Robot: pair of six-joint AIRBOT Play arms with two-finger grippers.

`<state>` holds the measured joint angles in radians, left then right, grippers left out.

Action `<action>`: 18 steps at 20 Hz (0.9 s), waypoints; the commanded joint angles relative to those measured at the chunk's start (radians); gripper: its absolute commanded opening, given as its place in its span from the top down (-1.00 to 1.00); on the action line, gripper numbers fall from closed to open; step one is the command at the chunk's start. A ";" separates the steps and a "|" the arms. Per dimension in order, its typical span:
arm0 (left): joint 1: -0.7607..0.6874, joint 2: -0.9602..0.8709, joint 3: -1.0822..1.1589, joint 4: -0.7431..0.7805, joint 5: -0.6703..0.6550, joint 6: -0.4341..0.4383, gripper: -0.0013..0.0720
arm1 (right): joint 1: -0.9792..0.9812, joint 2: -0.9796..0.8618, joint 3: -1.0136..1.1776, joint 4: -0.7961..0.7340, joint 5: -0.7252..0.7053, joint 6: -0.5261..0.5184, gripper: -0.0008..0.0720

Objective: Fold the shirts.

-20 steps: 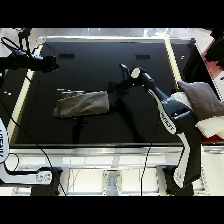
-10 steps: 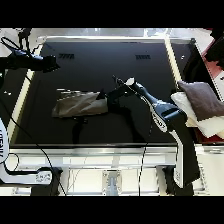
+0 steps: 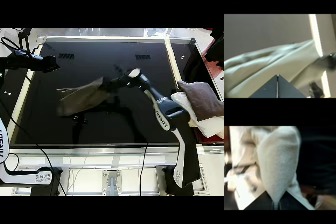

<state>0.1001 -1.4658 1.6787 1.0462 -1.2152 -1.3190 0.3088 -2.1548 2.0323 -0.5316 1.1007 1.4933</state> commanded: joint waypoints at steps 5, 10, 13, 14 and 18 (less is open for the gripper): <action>0.001 0.000 0.000 0.000 -0.001 0.000 0.92 | -0.402 0.246 0.036 -0.332 0.102 0.107 0.94; 0.000 0.000 0.000 0.000 -0.002 0.000 0.92 | -0.674 0.394 0.036 -0.513 0.307 0.124 0.94; -0.003 0.000 0.000 0.000 -0.002 0.000 0.92 | -0.829 0.469 0.036 -0.616 0.430 0.140 0.94; -0.007 0.000 0.000 0.000 -0.002 0.000 0.92 | -0.879 0.491 0.036 -0.644 0.474 0.140 0.94; -0.025 0.000 0.000 -0.004 -0.002 0.000 0.92 | -1.038 0.559 0.034 -0.776 0.638 0.114 0.94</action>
<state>0.0864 -1.4658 1.6787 1.0447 -1.2171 -1.3190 -0.6163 -1.6451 2.0678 -1.1854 1.5925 1.6268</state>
